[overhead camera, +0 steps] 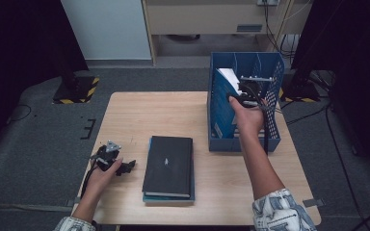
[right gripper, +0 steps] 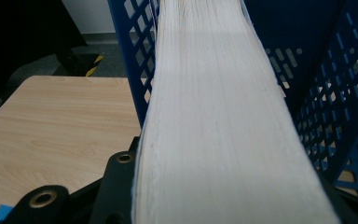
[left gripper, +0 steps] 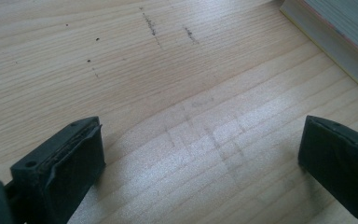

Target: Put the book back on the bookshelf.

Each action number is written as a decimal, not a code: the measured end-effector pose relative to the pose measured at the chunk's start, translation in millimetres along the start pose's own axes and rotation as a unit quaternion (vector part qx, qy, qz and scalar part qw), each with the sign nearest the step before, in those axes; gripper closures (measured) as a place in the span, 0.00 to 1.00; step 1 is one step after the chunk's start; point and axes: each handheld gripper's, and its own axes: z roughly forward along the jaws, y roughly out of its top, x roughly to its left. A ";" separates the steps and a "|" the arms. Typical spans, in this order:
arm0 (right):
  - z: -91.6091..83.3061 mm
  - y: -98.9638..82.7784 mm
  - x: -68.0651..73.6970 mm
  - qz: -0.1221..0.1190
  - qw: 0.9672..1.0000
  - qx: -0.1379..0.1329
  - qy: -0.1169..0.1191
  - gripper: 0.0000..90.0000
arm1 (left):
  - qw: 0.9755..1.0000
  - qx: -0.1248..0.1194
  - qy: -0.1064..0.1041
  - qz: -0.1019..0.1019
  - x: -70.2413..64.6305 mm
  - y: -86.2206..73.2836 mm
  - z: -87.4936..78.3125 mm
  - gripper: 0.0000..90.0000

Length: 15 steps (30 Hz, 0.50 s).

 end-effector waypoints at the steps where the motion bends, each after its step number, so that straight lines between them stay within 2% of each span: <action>1: -0.7 -1.3 0.0 0.001 1.000 0.001 0.002 0.67 | 1.000 0.000 0.000 0.000 0.0 0.0 0.0 0.00; 15: -9.9 -16.4 -3.0 -0.005 1.000 0.005 0.014 0.66 | 1.000 0.001 0.001 0.001 0.1 0.0 -0.1 0.00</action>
